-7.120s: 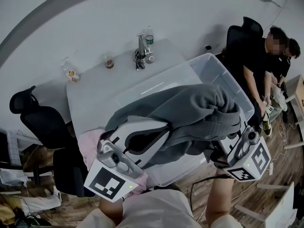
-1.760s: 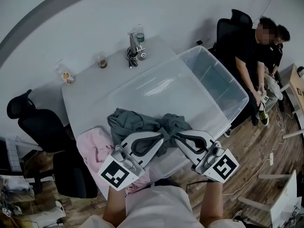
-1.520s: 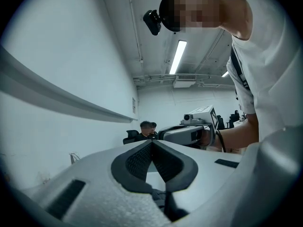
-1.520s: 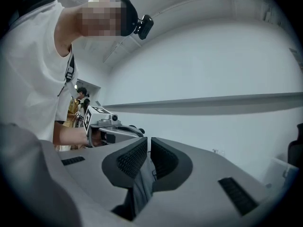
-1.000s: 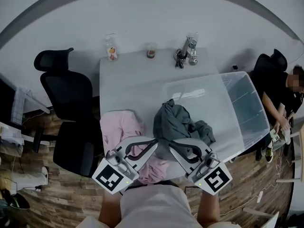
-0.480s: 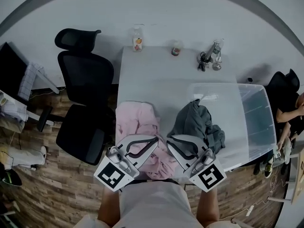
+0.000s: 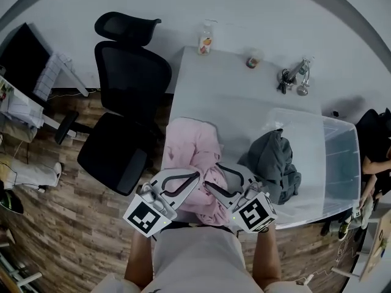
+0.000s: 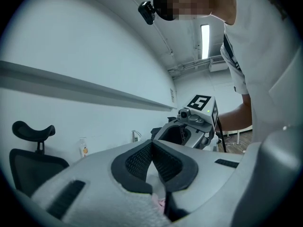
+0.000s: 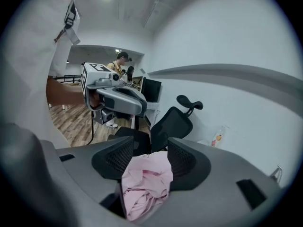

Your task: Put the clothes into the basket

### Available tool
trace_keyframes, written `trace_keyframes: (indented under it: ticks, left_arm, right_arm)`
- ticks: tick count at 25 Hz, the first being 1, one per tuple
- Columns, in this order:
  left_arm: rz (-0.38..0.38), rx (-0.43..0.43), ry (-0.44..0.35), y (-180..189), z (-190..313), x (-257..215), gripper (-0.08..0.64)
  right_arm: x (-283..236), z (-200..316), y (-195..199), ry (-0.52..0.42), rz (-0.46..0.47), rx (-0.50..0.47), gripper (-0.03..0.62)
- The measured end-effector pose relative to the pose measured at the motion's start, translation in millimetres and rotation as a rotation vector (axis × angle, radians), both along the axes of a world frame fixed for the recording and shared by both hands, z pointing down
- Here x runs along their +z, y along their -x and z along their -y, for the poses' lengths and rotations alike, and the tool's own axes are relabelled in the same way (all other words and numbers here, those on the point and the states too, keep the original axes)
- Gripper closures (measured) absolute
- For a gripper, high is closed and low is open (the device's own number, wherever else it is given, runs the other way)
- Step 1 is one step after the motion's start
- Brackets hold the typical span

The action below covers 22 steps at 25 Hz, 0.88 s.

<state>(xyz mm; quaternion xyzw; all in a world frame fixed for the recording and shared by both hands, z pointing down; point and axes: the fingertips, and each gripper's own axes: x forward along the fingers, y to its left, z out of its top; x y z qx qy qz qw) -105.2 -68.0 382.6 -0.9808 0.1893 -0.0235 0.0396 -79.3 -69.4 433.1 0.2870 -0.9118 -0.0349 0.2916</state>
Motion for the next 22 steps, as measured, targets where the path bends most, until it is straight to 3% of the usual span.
trace_keyframes:
  ticks: [13, 16, 22]
  left_arm:
    - [0.075, -0.069, 0.11, 36.0, 2.6, 68.6, 0.558]
    - [0.09, -0.07, 0.11, 38.7, 4.1, 79.8, 0.559]
    - [0.087, -0.092, 0.164, 43.3, 6.0, 96.9, 0.558]
  right_arm:
    - [101.6, 1.9, 42.7, 0.183, -0.209, -0.104, 0.213]
    - [124.5, 1.0, 45.8, 0.233, -0.232, -0.116, 0.142]
    - [162.5, -1.0, 50.7, 0.3, -0.238, -0.097, 0.061]
